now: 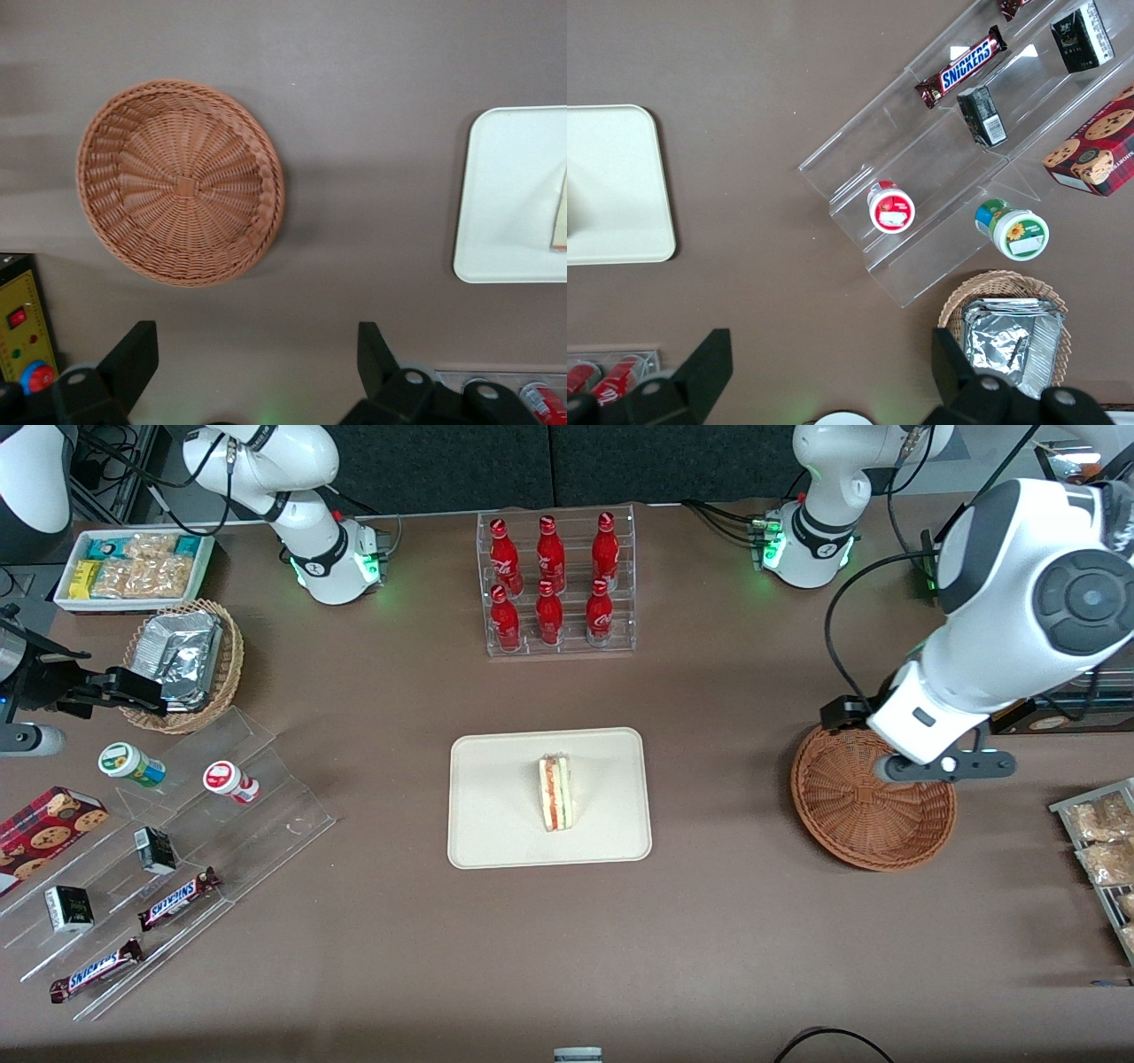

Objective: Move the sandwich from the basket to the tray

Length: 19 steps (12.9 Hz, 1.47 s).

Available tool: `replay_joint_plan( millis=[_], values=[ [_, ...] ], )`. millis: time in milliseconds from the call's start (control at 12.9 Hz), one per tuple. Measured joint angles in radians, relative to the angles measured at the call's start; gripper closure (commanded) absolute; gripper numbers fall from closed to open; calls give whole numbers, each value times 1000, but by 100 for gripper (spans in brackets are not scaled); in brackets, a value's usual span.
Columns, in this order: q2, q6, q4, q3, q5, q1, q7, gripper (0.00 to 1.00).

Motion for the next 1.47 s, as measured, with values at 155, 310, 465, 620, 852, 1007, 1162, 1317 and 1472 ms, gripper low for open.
replay_joint_plan(
  millis=[155,310,465,620,852,1007,1162,1317,1472],
  values=[
    [-29,1,-17,81,-12,-54,31,1],
    [-81,14,-61,112,-17,-56,56,1],
    [-154,52,-138,144,-23,-48,70,1],
    [-232,67,-211,157,-26,-23,107,1],
    [-298,57,-233,160,-27,-6,126,1],
    [-312,38,-227,160,-27,-6,135,1],
    [-313,27,-217,159,-27,-6,138,1],
    [-313,6,-196,160,-27,-6,139,1],
    [-313,-4,-189,159,-27,-6,139,1]
  ],
)
